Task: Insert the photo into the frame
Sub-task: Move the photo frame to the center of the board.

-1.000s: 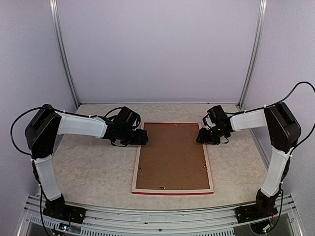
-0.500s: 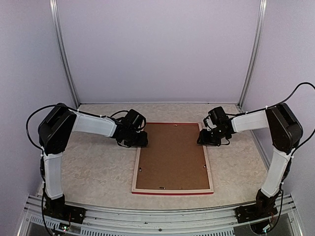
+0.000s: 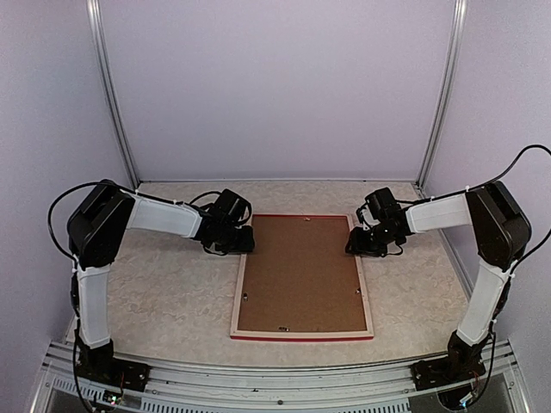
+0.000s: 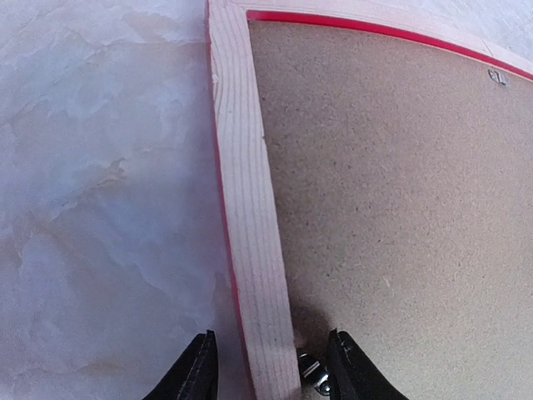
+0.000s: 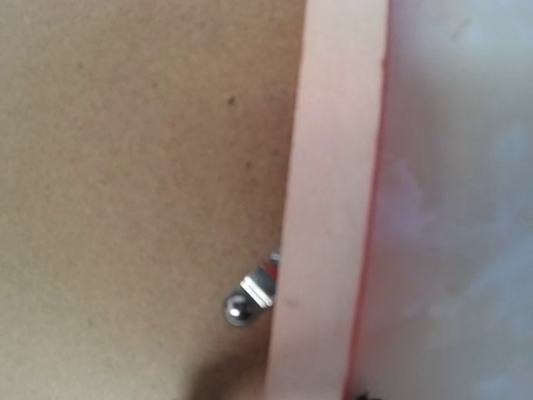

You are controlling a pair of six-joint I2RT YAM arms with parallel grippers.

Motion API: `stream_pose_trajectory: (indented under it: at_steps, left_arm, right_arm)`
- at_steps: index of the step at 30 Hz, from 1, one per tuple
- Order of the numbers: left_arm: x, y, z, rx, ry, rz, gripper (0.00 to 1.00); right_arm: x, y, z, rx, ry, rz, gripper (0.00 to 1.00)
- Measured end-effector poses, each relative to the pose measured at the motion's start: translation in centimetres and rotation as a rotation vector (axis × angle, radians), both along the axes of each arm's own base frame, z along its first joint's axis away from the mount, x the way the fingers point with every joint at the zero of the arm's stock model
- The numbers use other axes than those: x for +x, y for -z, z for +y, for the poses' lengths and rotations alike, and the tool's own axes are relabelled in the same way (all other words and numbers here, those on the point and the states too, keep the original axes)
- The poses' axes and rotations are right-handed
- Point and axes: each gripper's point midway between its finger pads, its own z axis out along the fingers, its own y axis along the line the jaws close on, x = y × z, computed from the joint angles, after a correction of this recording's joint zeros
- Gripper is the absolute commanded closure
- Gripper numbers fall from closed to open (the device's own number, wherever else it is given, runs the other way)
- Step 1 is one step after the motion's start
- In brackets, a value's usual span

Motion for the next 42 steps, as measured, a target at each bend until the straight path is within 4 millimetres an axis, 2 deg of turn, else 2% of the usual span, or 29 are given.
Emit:
stream_pose_trajectory:
  at_steps: [18, 27, 30, 34, 36, 42]
  left_arm:
    - [-0.4, 0.0, 0.1, -0.059, -0.003, -0.019, 0.78]
    - [-1.6, -0.1, 0.8, -0.073, -0.009, 0.002, 0.78]
    - [-2.2, -0.1, 1.2, -0.083, -0.003, 0.016, 0.72]
    - [-3.2, -0.5, 1.3, -0.126, 0.022, 0.043, 0.45]
    - [-3.4, -0.9, 1.1, -0.150, 0.033, 0.048, 0.35]
    - [-4.2, -2.1, 0.8, -0.200, 0.054, 0.046, 0.25]
  right_arm:
    - [-0.1, 0.0, 0.0, 0.001, 0.000, 0.001, 0.55]
    - [-0.1, 0.0, 0.0, 0.001, 0.001, 0.001, 0.55]
    - [-0.1, 0.0, 0.0, 0.003, 0.003, 0.000, 0.55]
    - [-0.1, 0.0, 0.0, 0.004, 0.004, 0.001, 0.55]
    - [-0.1, 0.0, 0.0, 0.004, 0.005, 0.001, 0.55]
    - [-0.3, 0.0, 0.3, 0.006, -0.002, 0.000, 0.55]
